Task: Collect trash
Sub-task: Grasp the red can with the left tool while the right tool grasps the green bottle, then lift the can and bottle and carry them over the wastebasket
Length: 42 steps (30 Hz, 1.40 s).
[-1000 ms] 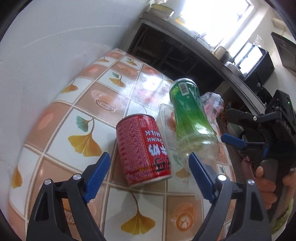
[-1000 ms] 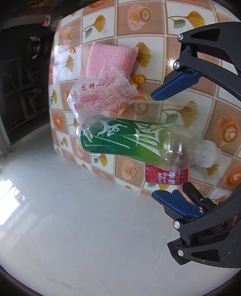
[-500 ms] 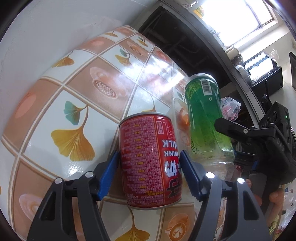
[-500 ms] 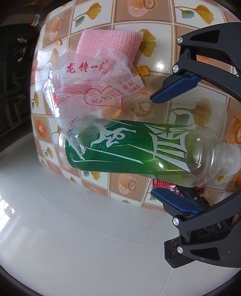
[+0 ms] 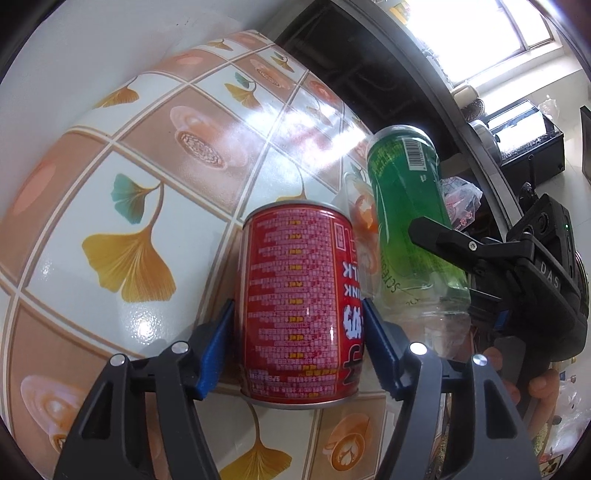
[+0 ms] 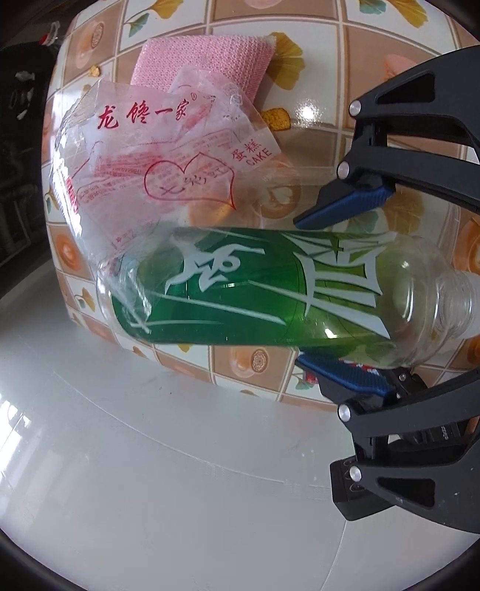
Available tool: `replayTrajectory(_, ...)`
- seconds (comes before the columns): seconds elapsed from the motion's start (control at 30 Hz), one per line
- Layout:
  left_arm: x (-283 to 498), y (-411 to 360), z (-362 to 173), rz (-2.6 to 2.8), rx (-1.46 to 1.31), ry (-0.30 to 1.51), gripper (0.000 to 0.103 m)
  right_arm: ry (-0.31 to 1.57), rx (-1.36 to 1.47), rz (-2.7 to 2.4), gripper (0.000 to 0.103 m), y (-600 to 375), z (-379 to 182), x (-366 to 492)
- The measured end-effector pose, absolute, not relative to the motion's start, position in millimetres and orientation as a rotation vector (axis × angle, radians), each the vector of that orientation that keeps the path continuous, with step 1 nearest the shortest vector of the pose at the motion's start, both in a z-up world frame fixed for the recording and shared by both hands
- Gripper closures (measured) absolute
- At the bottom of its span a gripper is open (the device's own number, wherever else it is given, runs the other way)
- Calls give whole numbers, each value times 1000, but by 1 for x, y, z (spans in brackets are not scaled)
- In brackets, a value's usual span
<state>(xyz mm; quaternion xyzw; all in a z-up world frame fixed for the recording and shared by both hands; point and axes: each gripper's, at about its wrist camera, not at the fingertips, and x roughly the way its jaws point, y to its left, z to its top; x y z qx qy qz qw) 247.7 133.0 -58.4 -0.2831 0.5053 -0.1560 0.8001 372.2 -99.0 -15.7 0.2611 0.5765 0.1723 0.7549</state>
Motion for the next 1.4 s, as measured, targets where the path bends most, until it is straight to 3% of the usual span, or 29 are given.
replayTrajectory(0.9,200,157,-41,-314,-653,951,39,1183,580,476,44,-109,10,342)
replayTrajectory(1.4,164,148,12,-386,-626,840,39,1071,696,592,44,-148,47,293)
